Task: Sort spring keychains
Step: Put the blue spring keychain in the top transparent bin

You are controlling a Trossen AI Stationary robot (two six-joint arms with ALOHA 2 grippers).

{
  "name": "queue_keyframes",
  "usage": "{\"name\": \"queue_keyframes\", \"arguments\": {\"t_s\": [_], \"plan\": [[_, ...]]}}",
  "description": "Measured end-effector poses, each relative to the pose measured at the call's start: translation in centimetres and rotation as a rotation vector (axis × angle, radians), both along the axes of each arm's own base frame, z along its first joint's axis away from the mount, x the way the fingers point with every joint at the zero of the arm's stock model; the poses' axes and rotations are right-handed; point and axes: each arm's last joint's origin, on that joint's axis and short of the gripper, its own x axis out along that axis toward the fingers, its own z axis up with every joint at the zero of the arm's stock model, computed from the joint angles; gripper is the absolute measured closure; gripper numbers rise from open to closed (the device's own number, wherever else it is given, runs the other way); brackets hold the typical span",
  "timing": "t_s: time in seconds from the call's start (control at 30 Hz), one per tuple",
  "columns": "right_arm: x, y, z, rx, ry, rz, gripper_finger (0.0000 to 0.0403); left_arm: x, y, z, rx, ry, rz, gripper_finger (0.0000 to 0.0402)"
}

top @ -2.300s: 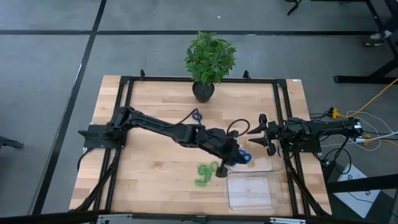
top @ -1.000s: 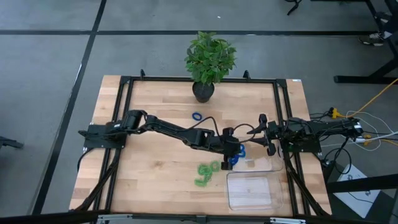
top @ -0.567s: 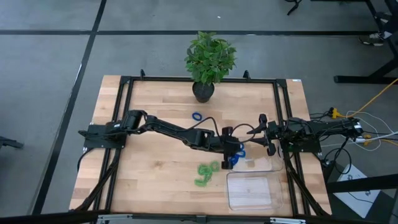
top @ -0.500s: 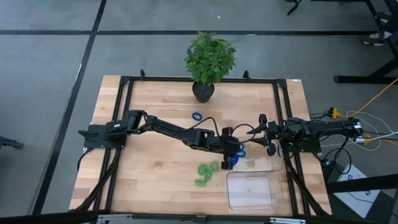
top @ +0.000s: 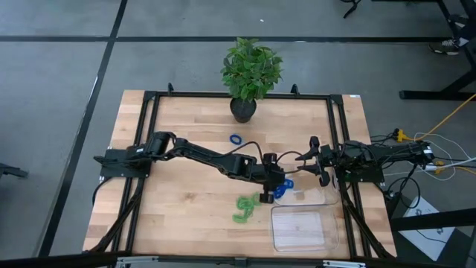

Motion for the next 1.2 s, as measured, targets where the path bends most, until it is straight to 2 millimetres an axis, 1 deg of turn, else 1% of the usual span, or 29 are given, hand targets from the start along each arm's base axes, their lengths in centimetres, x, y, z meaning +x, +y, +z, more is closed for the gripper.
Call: {"name": "queue_keyframes", "arguments": {"t_s": [0.1,0.2,0.33,0.47,0.7,0.9,0.97,1.13,1.2], "plan": [[0.0,0.0,0.0,0.0,0.0,0.0,0.0249,-0.4,0.0,1.5,-0.015,-0.023,-0.014,0.0271],[0.0,0.0,0.0,0.0,0.0,0.0,0.0249,-1.1,0.1,3.6,-0.019,-0.06,-0.011,0.027],[0.0,0.0,0.0,0.0,0.0,0.0,0.0249,-2.2,1.1,6.7,-0.007,-0.098,-0.008,0.0275],[0.0,0.0,0.0,0.0,0.0,0.0,0.0249,-4.0,2.1,9.3,0.039,-0.084,0.013,0.0276],[0.0,0.0,0.0,0.0,0.0,0.0,0.0249,-7.7,3.6,12.0,0.122,0.046,0.096,0.0272],[0.0,0.0,0.0,0.0,0.0,0.0,0.0249,-10.0,5.0,13.2,0.192,0.141,0.169,0.0273],[0.0,0.0,0.0,0.0,0.0,-0.001,0.0249,-10.7,5.4,13.4,0.199,0.183,0.175,0.0272],[0.0,0.0,0.0,0.0,0.0,0.0,0.0249,-11.8,6.6,12.6,0.218,0.323,0.188,0.0274],[0.0,0.0,0.0,0.0,0.0,0.0,0.0249,-12.0,7.3,12.0,0.226,0.362,0.198,0.0273]]}}
